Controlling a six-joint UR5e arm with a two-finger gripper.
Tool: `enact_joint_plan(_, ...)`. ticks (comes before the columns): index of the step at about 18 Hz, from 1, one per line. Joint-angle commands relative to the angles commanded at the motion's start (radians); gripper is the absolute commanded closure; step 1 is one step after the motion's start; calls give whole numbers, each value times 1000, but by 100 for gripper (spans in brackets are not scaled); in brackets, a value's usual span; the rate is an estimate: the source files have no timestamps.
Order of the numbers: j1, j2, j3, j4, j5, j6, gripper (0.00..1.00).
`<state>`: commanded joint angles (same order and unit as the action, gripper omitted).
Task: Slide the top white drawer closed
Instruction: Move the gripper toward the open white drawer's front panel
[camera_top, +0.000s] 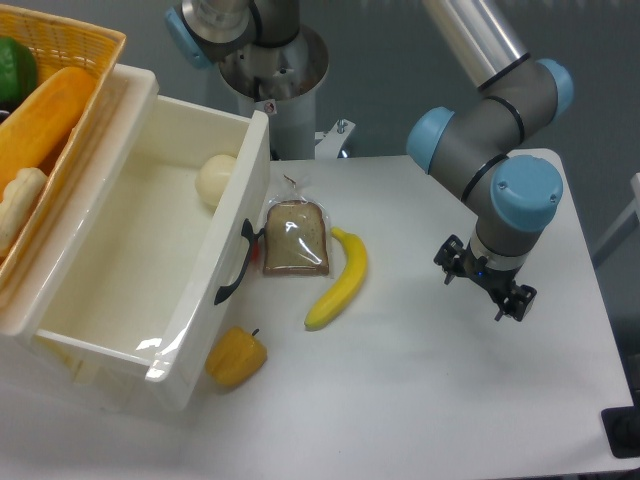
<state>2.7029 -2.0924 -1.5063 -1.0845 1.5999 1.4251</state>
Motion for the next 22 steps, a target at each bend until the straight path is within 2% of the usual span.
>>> enact_joint_plan(6, -2, 5, -14, 2, 2, -34, 0)
enact_joint_plan(7, -2, 15, -34, 2, -1, -35, 0)
enact_joint_plan(9, 0, 67, -92, 3, -36, -37, 0)
enact_joint_plan(11, 3, 115, -127, 0, -130, -43, 0)
enact_joint_plan(15, -14, 196, -215, -3, -149, -125, 0)
enact_joint_plan(19, -43, 218, -215, -6, -179, -186, 0)
enact_joint_plan(21, -49, 229, -215, -12, -207, -263, 0)
enact_joint_plan(22, -60, 230, -215, -24, -209, -325, 9)
